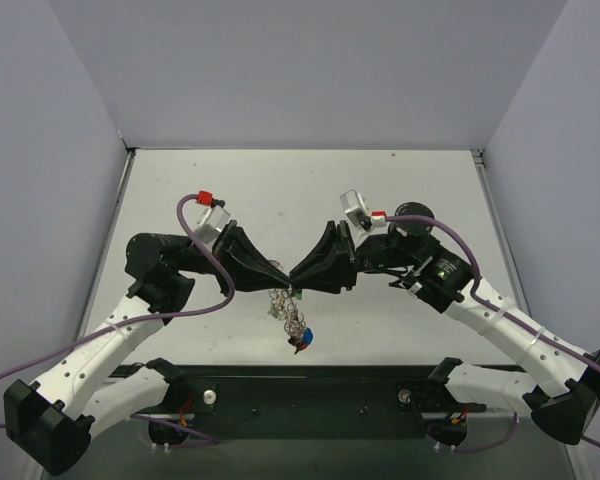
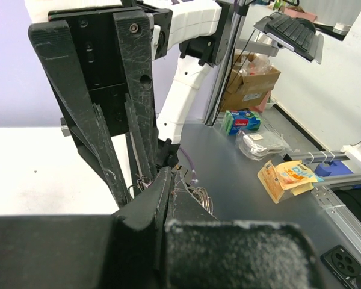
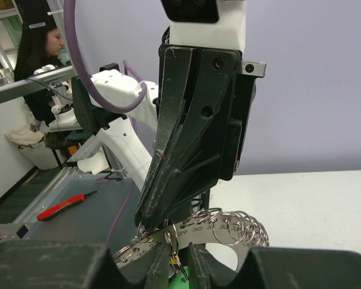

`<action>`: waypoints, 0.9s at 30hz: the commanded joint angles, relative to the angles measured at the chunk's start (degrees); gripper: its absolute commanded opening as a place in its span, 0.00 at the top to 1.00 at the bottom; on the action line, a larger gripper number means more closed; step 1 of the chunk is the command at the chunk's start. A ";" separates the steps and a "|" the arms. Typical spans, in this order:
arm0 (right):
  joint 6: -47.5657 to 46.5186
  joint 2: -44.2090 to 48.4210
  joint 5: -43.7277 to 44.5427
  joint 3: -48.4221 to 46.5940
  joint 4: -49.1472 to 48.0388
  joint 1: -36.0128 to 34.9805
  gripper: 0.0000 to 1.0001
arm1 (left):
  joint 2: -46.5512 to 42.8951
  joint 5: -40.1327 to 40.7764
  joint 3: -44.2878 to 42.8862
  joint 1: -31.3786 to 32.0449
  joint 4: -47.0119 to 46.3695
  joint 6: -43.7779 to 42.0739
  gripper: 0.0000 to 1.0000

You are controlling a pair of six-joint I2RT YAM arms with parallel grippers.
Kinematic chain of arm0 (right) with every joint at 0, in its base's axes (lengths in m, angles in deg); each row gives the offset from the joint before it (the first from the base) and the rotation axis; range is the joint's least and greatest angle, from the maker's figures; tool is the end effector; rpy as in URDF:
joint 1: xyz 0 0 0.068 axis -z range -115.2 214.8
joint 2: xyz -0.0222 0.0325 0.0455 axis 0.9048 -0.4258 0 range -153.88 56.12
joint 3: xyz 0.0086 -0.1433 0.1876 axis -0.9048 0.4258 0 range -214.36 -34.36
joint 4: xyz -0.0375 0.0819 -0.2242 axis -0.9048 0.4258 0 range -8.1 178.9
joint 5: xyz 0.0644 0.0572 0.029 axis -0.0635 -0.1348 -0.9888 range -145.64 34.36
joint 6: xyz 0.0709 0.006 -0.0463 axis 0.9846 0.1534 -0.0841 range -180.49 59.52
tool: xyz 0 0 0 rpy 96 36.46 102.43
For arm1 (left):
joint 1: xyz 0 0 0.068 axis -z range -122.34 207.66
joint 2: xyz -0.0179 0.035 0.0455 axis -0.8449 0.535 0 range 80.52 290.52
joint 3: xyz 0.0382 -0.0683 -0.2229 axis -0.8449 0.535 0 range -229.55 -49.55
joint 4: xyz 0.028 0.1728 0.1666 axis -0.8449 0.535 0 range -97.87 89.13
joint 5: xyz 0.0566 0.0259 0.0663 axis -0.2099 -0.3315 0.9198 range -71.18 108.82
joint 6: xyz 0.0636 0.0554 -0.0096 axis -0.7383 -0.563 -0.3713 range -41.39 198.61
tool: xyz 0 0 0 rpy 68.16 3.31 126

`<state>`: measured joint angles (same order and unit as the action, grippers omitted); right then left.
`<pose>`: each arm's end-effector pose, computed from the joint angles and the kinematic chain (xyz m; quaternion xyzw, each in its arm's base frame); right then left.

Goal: Put the keys on the keyring

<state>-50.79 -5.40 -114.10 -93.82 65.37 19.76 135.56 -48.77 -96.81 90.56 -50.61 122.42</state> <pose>0.1297 0.2199 0.3923 -0.5300 0.3919 0.5827 0.4753 0.1340 -0.1690 0.3866 0.4545 0.4292 -0.6589 0.4184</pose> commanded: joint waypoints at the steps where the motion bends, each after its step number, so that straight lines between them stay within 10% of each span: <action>1: 0.94 0.17 -2.19 0.22 -6.83 0.12 0.85 | -0.12 1.85 -0.46 -0.03 -6.82 2.33 1.00; 19: 5.07 1.49 5.02 1.72 -9.92 1.53 1.00 | -5.81 3.95 2.26 -0.03 1.84 -4.15 1.00; 27: 6.21 1.31 5.46 1.45 -10.71 2.41 1.00 | -11.62 7.56 -0.81 -0.12 23.30 -18.49 0.43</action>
<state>-44.80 -5.18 -110.45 -91.96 61.37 21.22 126.62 -43.16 -94.30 90.34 -37.72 111.99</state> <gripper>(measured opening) 0.043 0.470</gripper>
